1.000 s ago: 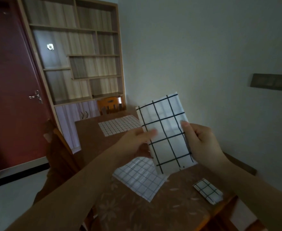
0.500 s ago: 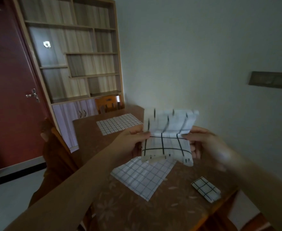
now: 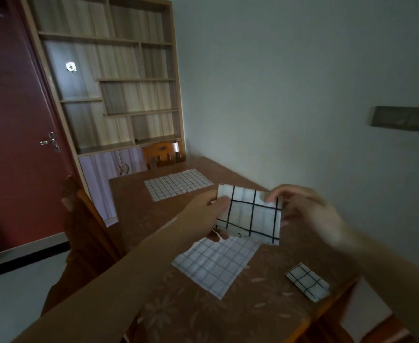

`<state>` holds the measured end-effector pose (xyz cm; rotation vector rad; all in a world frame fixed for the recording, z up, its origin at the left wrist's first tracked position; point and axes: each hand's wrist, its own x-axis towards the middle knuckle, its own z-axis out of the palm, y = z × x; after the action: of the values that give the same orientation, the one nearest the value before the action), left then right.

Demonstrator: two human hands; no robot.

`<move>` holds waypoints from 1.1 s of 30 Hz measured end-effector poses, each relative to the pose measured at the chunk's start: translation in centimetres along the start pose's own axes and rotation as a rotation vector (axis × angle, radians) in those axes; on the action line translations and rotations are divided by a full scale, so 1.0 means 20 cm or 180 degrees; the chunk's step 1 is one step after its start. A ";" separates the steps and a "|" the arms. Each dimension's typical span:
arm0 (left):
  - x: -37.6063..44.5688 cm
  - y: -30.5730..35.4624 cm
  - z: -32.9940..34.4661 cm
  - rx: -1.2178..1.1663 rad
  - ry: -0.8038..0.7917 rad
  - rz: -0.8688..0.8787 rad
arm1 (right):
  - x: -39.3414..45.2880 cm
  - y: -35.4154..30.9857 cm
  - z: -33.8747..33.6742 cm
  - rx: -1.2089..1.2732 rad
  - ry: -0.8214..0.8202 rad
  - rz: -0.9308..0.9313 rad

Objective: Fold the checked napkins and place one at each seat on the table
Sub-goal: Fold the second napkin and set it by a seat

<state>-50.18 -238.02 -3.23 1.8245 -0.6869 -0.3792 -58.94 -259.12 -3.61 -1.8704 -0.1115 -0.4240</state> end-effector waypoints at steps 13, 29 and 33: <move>0.02 -0.02 0.01 0.1126 -0.0652 0.0526 | 0.07 -0.01 0.12 -0.2608 0.0214 -0.1621; 0.03 -0.10 0.00 0.0310 0.0631 0.1004 | -0.05 0.01 0.17 0.0293 0.0372 0.0649; 0.03 -0.11 -0.01 0.0199 0.0820 0.1006 | -0.07 0.00 0.19 0.0215 -0.0128 0.0783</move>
<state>-48.94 -237.76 -5.13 1.7471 -0.7956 0.0856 -59.35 -255.46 -5.10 -1.7995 0.0762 -0.2106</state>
